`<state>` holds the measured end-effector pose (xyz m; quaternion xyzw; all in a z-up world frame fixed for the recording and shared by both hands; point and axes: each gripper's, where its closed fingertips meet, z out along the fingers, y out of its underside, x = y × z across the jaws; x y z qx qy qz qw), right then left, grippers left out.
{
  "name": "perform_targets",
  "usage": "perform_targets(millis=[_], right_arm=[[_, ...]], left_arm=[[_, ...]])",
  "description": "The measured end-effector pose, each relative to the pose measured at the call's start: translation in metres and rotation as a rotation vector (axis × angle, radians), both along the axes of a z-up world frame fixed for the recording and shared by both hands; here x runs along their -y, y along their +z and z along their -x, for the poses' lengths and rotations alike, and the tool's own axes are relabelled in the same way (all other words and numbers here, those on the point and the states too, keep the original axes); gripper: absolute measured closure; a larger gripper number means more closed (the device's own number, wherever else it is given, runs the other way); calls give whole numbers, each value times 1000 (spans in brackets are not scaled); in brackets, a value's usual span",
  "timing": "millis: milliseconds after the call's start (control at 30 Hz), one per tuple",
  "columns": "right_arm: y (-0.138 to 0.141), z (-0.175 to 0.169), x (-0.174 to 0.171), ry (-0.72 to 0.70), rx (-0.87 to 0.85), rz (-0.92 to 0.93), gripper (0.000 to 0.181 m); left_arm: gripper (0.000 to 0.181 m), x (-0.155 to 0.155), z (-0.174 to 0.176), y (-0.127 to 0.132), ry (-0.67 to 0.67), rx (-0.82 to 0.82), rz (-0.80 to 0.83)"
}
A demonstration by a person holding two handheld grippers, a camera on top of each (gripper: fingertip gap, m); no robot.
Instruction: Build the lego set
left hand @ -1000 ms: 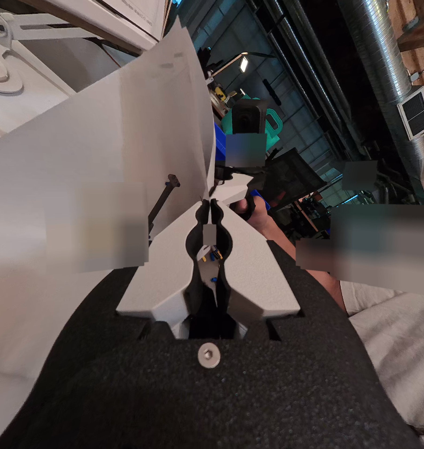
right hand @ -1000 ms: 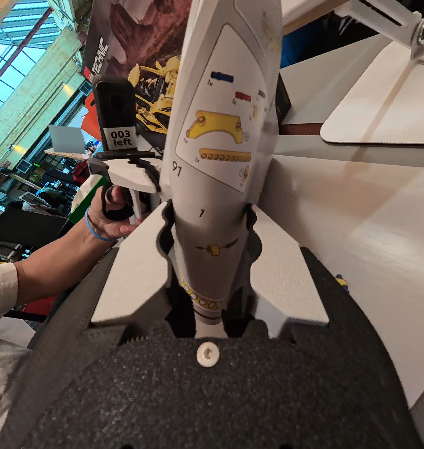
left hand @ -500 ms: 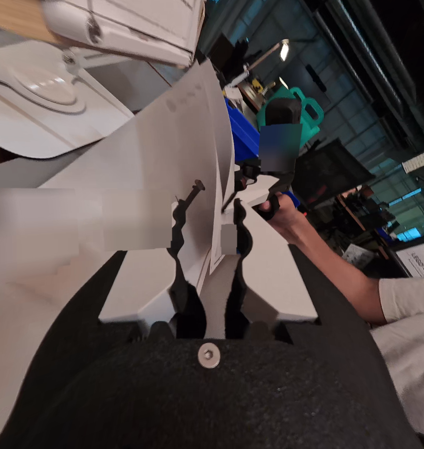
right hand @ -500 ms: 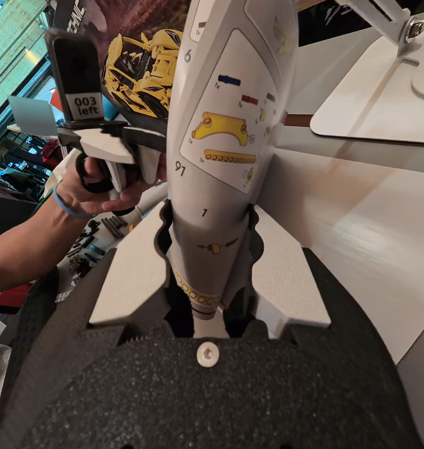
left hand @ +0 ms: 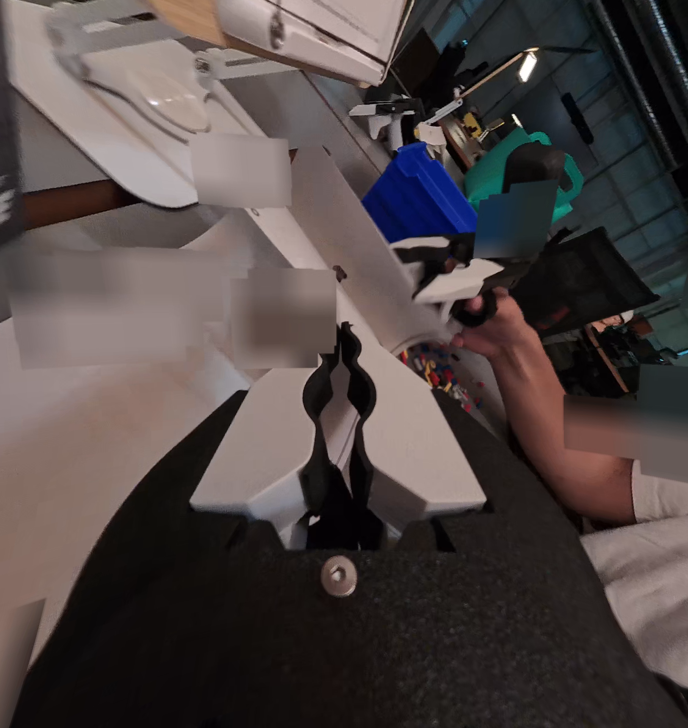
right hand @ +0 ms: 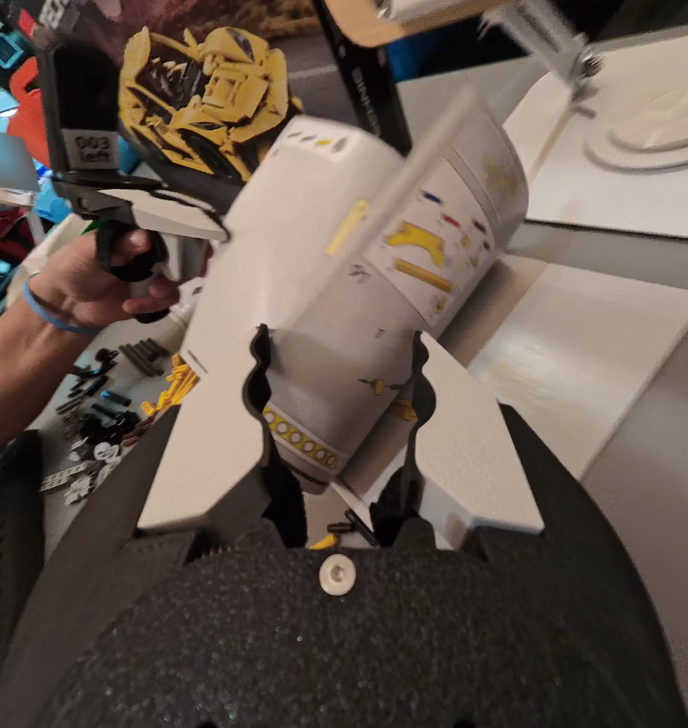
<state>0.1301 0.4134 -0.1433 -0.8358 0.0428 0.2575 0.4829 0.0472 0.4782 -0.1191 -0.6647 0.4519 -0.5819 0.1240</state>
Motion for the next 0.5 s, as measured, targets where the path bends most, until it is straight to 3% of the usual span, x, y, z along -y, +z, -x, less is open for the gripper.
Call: perform_targets(millis=[33, 100, 200, 300, 433, 500], right_arm=[[4, -9, 3, -36, 34, 0, 108], [5, -35, 14, -137, 165, 56, 98], [20, -52, 23, -234, 370, 74, 110], [12, 1, 7, -81, 357, 105, 140], [-37, 65, -23, 134, 490, 218, 172], [-53, 88, -33, 219, 549, 243, 178]], left_arm=[[181, -10, 15, 0, 18, -13, -8], [181, -30, 48, 1, 65, -35, -22], [181, -49, 94, -3, 97, -84, -41], [181, -64, 133, -14, 121, -164, -71], [181, -99, 167, -26, 227, -234, -100], [181, -112, 178, -29, 272, -255, -130]])
